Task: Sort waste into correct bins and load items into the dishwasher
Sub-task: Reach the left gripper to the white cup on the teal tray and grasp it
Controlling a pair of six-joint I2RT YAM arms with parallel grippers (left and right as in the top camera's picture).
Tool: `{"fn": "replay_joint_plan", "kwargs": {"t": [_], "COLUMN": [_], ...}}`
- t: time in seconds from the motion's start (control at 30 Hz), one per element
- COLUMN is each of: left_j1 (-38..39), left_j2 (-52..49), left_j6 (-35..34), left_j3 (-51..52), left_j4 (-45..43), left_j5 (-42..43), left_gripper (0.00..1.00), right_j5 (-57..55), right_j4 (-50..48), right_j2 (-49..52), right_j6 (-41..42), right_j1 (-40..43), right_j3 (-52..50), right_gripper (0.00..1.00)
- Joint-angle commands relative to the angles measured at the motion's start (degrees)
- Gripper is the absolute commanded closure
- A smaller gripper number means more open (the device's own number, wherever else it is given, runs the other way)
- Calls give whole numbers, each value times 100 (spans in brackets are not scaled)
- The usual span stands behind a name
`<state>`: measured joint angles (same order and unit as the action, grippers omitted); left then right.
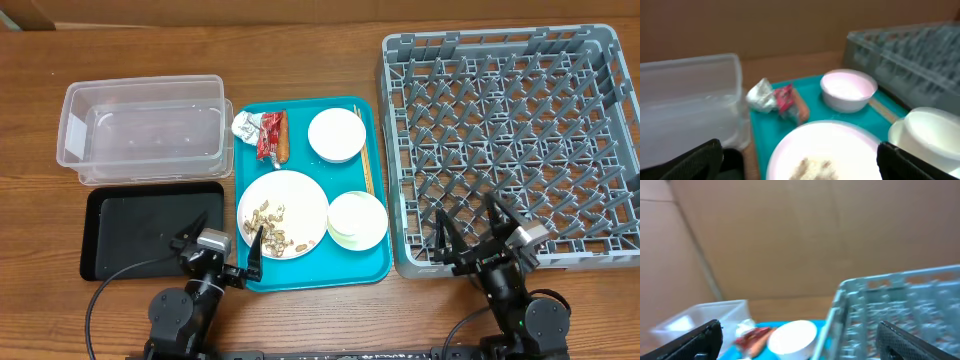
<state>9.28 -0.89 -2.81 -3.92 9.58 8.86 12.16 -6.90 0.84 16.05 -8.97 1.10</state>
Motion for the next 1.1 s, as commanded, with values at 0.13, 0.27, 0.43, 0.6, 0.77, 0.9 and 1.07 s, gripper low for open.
{"fn": "replay_joint_plan", "kwargs": {"t": [0.13,0.27,0.43,0.6,0.77,0.9,1.07], "left_j1": [11,11,11,13,179,518,802], "left_j2": [39,-267,-1471,-3574,-5482,-6627,-7722], "left_j6": [-1932,-1906,-1912,-1908,-1810,-2157,-1967], "left_j3": [-494,-1414,-3112,-5230,-6638,-6937,-6937], "left_j4": [-1373,-1377,-562,1652,3748,4105,4041], "left_j5": [885,1180,1412,2723,3467,3886,5073], "left_gripper": [0,0,0,0,0,0,0], "right_j5": [433,323,238,247,468,739,745], "right_j4": [667,1770,3150,4977,6059,6325,6614], "right_j2": [0,407,1475,3069,4282,4835,5191], "right_j6": [542,540,509,190,177,225,332], "right_j1": [42,42,42,42,42,42,42], "right_j3": [896,1746,3161,4922,5974,6166,6166], "right_gripper": [0,0,0,0,0,0,0]}}
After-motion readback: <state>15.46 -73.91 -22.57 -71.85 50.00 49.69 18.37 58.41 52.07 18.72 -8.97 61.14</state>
